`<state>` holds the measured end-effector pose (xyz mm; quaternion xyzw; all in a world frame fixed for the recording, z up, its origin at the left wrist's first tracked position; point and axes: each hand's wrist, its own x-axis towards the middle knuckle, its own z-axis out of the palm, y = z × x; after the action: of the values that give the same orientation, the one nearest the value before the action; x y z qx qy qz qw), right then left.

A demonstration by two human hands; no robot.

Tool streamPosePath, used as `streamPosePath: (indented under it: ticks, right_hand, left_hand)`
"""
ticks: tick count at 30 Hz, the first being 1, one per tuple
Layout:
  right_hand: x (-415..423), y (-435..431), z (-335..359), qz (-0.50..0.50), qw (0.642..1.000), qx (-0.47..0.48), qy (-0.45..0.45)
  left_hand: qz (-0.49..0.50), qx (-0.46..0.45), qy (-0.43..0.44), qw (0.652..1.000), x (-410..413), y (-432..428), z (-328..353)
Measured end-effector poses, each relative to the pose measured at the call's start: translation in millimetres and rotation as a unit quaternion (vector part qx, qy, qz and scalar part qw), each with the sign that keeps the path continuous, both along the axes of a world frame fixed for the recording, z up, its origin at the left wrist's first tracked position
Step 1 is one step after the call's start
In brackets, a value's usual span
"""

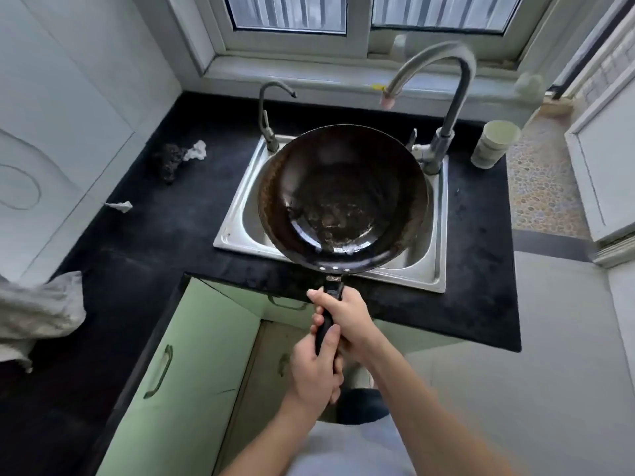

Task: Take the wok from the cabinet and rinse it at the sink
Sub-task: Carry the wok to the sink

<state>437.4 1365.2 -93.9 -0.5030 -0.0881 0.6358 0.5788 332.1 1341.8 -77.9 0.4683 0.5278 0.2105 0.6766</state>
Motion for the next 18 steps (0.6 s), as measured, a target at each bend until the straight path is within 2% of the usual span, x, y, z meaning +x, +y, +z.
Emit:
streamPosePath:
  ticks: [11,18]
  right_hand:
    - [30.3,64.1,-26.3,0.016,0.999,-0.032,0.019]
    - [25.0,80.8,-40.5,0.009,0.998,-0.064,0.026]
  left_hand:
    - [0.004,-0.032,0.044,0.998,32.9,62.8,-16.5]
    - [-0.039,-0.046,0.064,0.996,20.5,88.6,-30.9]
